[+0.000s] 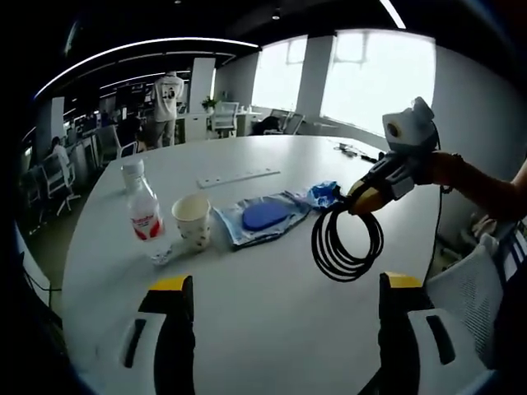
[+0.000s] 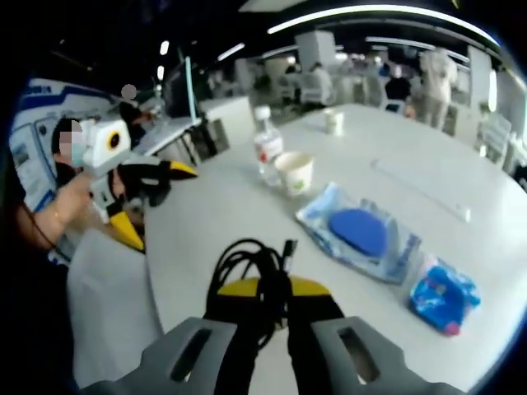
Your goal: Arrange the tabletop items into an orderly group along one side of the table until the central work area is clear of visible clutter.
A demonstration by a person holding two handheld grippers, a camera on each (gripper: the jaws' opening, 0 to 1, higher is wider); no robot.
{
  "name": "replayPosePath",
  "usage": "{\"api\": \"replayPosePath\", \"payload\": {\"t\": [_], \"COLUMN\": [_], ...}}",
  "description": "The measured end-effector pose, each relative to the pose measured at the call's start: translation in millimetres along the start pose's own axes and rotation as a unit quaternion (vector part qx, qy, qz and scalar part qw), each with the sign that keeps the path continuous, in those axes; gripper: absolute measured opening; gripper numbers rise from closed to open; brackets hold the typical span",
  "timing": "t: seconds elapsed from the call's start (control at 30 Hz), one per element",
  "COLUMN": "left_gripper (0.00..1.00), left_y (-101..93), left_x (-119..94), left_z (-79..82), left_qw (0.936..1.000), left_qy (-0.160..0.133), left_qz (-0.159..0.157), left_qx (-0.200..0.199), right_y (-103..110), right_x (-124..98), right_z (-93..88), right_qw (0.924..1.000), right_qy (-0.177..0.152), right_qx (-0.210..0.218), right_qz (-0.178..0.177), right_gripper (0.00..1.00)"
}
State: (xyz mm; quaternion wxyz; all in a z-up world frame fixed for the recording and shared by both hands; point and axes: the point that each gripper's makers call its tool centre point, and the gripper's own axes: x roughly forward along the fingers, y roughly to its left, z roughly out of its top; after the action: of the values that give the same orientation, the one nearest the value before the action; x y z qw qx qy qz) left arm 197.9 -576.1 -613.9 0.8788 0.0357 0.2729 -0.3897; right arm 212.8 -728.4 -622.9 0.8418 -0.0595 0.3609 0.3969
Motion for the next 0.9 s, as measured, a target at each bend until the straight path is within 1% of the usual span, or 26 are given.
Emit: {"api": "replayPosePath", "payload": {"t": [0.23, 0.43, 0.63, 0.9], "left_gripper": [0.93, 0.93, 0.93, 0.93], "left_y": [-2.1, -1.9, -3.7, -2.1], "left_x": [2, 3, 4, 2], "left_z": [3.1, 3.0, 3.8, 0.8], "left_qw": [1.0, 0.9999, 0.9999, 0.9999], "left_qy": [0.002, 0.004, 0.005, 0.009], "left_qz": [-0.005, -0.007, -0.008, -0.005], "left_qx": [0.007, 0.007, 0.01, 0.008], "right_y": [-16, -31, -41, -60], "right_x": [-13, -19, -22, -23], "right_z": [-6.1, -9.7, -14.3, -26.0], "right_qw": [0.9999, 0.9995, 0.9991, 0.9982], "right_qy": [0.004, 0.011, 0.02, 0.035], "right_qx": [0.001, -0.004, -0.002, -0.004], "right_qz": [-0.015, -0.029, -0.037, -0.049], "right_gripper": [0.07, 0.07, 0.07, 0.07]}}
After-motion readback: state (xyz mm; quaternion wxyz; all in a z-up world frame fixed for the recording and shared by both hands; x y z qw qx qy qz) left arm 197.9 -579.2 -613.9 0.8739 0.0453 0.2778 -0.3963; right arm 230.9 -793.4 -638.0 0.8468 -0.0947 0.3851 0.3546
